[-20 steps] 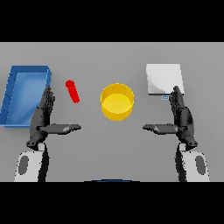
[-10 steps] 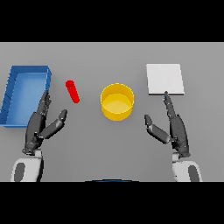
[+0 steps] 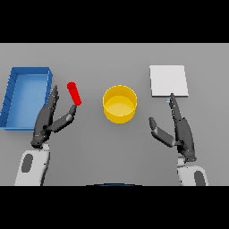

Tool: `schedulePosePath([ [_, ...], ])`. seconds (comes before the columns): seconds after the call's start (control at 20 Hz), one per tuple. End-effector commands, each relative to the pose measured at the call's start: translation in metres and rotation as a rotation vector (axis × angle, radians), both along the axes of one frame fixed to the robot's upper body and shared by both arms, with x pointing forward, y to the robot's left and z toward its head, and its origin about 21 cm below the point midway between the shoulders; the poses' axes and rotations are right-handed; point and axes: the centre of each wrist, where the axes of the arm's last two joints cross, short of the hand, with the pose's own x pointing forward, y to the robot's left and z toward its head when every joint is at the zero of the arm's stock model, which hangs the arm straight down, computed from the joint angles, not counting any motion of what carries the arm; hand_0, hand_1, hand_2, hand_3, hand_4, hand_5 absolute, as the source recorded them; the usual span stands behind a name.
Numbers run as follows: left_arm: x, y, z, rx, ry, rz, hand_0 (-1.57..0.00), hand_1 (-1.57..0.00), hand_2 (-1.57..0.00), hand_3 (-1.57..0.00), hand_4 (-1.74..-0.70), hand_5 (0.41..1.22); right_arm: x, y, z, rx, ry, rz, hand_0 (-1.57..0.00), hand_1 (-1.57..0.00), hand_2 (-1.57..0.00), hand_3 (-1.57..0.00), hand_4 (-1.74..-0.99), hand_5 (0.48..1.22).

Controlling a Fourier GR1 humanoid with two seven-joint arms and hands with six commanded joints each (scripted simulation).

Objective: Pick up the red beaker and tilt it to pour out 1 green nut into yellow bowl. Pick up the yellow bowl and place it on the metallic measuring scale.

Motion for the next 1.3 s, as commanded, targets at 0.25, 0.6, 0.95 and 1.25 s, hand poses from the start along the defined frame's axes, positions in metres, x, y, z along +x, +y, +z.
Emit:
schedulePosePath([
  [0.25,0.035,-0.007,-0.014,0.01,0.012,0.013,0.0,0.0,0.0,0.0,-1.15,0.63,0.002,-0.004,0.0,0.023,-0.013,0.014,0.0,0.0,0.0,0.0,-1.222,0.667],
  [0.6,0.068,-0.018,-0.027,0.017,0.006,0.008,0.0,0.0,0.0,0.0,-1.21,0.636,0.003,0.0,-0.003,0.011,0.005,0.005,0.0,0.0,0.0,0.0,-1.247,0.673],
  [0.95,0.096,-0.034,-0.029,0.06,-0.032,-0.012,0.0,0.0,0.0,0.0,-1.26,0.676,-0.002,-0.004,0.001,0.025,-0.02,0.018,0.0,0.0,0.0,0.0,-1.266,0.692],
  [1.25,0.104,-0.04,-0.035,0.046,-0.066,0.026,-0.32,-0.36,-0.36,-0.22,-1.35,0.77,0.002,0.001,0.003,0.009,-0.018,0.003,0.0,0.0,0.0,0.0,-1.252,0.69],
])
